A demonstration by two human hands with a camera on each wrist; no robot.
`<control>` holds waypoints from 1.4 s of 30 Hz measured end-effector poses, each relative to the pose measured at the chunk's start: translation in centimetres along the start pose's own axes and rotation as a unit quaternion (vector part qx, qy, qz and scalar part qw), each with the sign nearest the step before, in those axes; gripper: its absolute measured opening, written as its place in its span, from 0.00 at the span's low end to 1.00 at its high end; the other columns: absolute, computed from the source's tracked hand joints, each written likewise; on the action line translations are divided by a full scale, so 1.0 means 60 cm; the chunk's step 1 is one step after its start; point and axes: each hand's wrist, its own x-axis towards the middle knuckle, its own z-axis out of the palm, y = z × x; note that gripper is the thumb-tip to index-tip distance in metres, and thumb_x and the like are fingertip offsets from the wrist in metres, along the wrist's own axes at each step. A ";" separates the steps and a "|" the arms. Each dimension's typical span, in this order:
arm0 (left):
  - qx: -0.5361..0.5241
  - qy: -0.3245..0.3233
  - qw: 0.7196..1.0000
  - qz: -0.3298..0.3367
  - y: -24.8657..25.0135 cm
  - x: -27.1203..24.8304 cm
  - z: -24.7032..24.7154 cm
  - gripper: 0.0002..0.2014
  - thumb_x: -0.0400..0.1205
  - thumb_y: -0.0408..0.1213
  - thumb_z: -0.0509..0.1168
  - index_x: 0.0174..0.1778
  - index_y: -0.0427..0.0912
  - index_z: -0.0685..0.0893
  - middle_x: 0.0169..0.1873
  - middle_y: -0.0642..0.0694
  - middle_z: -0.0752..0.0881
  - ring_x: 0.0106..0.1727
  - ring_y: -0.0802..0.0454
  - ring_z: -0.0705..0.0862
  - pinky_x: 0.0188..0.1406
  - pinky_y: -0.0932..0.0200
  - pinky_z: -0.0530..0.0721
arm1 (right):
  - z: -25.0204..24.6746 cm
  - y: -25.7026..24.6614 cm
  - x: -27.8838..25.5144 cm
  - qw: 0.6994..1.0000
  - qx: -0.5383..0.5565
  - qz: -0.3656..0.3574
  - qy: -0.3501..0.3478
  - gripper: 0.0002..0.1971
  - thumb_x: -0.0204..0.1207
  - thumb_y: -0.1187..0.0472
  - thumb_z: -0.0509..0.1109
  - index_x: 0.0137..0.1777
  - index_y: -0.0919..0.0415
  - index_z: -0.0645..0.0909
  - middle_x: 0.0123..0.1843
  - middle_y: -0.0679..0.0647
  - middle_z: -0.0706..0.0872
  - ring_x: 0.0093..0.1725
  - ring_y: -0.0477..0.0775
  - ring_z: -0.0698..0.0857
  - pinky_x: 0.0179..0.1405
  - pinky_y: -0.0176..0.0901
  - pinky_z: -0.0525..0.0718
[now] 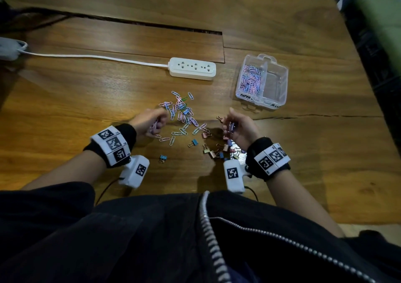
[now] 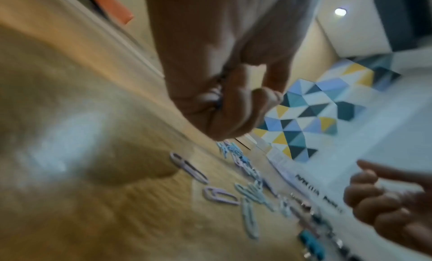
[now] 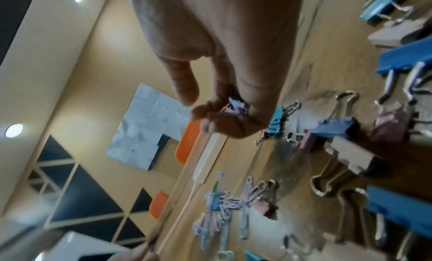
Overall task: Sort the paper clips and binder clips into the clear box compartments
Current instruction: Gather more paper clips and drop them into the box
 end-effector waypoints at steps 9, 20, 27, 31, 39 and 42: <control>0.571 0.057 0.817 0.060 -0.021 -0.014 -0.010 0.11 0.75 0.47 0.69 0.46 0.45 0.81 0.40 0.52 0.78 0.45 0.54 0.76 0.44 0.60 0.75 | 0.048 0.033 0.041 0.859 -0.498 -0.101 0.060 0.10 0.72 0.62 0.72 0.52 0.61 0.78 0.44 0.53 0.82 0.40 0.48 0.82 0.37 0.37 0.83; 0.356 -0.025 0.933 0.040 -0.017 -0.002 -0.016 0.10 0.84 0.42 0.56 0.38 0.45 0.74 0.29 0.52 0.74 0.28 0.56 0.72 0.24 0.69 0.70 | 0.062 0.036 0.061 0.726 -0.675 -0.129 0.032 0.08 0.77 0.64 0.65 0.53 0.66 0.78 0.62 0.61 0.72 0.57 0.57 0.77 0.59 0.45 0.80; -0.141 -0.047 0.989 -0.017 -0.009 0.014 0.002 0.13 0.80 0.28 0.45 0.29 0.42 0.64 0.15 0.50 0.75 0.11 0.61 0.65 0.05 0.74 0.60 | 0.049 0.041 0.050 0.708 -0.688 -0.162 0.002 0.09 0.78 0.63 0.63 0.53 0.68 0.77 0.57 0.61 0.76 0.51 0.54 0.75 0.53 0.42 0.74; -0.166 -0.011 0.986 -0.008 -0.010 0.022 0.008 0.13 0.74 0.22 0.44 0.27 0.41 0.64 0.15 0.49 0.77 0.10 0.60 0.67 0.04 0.74 0.59 | 0.045 0.037 0.048 0.741 -0.648 -0.177 0.011 0.07 0.78 0.66 0.62 0.49 0.69 0.79 0.52 0.63 0.82 0.49 0.57 0.79 0.46 0.40 0.75; 0.065 0.021 0.997 0.035 -0.005 0.018 0.015 0.16 0.77 0.21 0.56 0.27 0.43 0.66 0.25 0.49 0.71 0.19 0.59 0.70 0.13 0.69 0.68 | 0.029 0.010 0.040 0.983 -0.182 -0.031 0.020 0.11 0.77 0.75 0.56 0.44 0.60 0.76 0.36 0.52 0.76 0.30 0.46 0.72 0.20 0.29 0.72; 0.358 0.036 0.932 0.035 -0.013 0.009 0.032 0.14 0.75 0.38 0.70 0.30 0.46 0.71 0.28 0.52 0.75 0.29 0.58 0.73 0.28 0.67 0.70 | 0.030 0.000 0.030 0.998 -0.054 0.023 0.001 0.12 0.79 0.70 0.53 0.37 0.61 0.74 0.34 0.53 0.74 0.29 0.47 0.73 0.23 0.30 0.73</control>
